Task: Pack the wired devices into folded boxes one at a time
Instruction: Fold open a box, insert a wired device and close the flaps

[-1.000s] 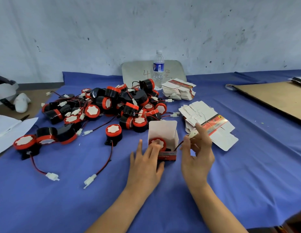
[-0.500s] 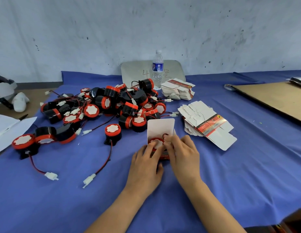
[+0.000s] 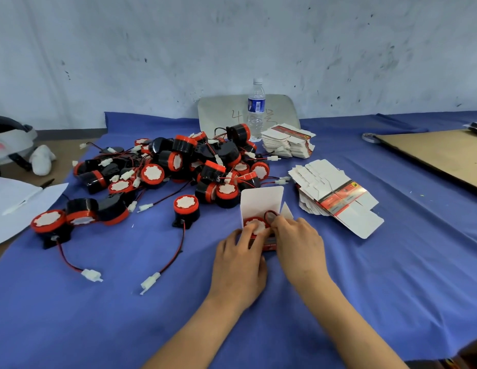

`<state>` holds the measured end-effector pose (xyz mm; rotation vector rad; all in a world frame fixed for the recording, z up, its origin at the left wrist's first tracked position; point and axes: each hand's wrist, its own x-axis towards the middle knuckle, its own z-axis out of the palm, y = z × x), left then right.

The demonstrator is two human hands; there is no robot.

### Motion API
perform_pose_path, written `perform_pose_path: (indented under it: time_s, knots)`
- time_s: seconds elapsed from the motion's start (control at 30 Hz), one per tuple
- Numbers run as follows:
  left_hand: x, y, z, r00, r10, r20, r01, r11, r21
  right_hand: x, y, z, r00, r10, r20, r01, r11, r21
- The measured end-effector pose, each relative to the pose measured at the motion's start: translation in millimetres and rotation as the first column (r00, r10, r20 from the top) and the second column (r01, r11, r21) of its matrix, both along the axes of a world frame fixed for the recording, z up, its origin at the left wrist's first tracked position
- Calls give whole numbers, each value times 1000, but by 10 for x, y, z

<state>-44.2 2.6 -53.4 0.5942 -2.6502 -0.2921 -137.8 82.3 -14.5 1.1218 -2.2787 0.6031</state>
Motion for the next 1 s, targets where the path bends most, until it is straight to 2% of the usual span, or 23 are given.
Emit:
perform_pose_path:
  time_s: [0.03,0.1,0.17,0.37,0.47,0.6,0.67,0.83,1.0]
  knots:
    - [-1,7,1,1000,0,-8,0,1000,-1,-12,-13,63,999,-33,-31,36,991,132]
    - [-4,8,2,1000,8,-13,-8,1000,-8,-58,-49,203,999,-54,-1,50,914,402]
    - [-13,11,-4,1000,18,-14,-18,1000,-15,-103,-95,342,998,-45,44,13,838,546]
    - [-20,16,-14,999,26,19,-26,999,-24,-161,-200,556,999,6,54,-40,741,670]
    - [-24,10,-35,999,31,24,-30,999,-33,-187,-228,599,993,-1,120,-85,698,711]
    - [-23,2,-43,999,39,21,-38,999,-34,-261,-201,698,959,-1,283,-198,710,675]
    - [-25,-1,-48,999,49,20,-48,999,-26,-258,-165,709,953,4,303,-212,726,654]
    - [-32,5,-40,999,48,20,-48,999,-1,-98,-116,623,997,23,78,-72,706,705]
    - [-12,8,-32,1000,13,-3,-13,1000,19,-63,-136,560,991,136,-15,-77,643,762]
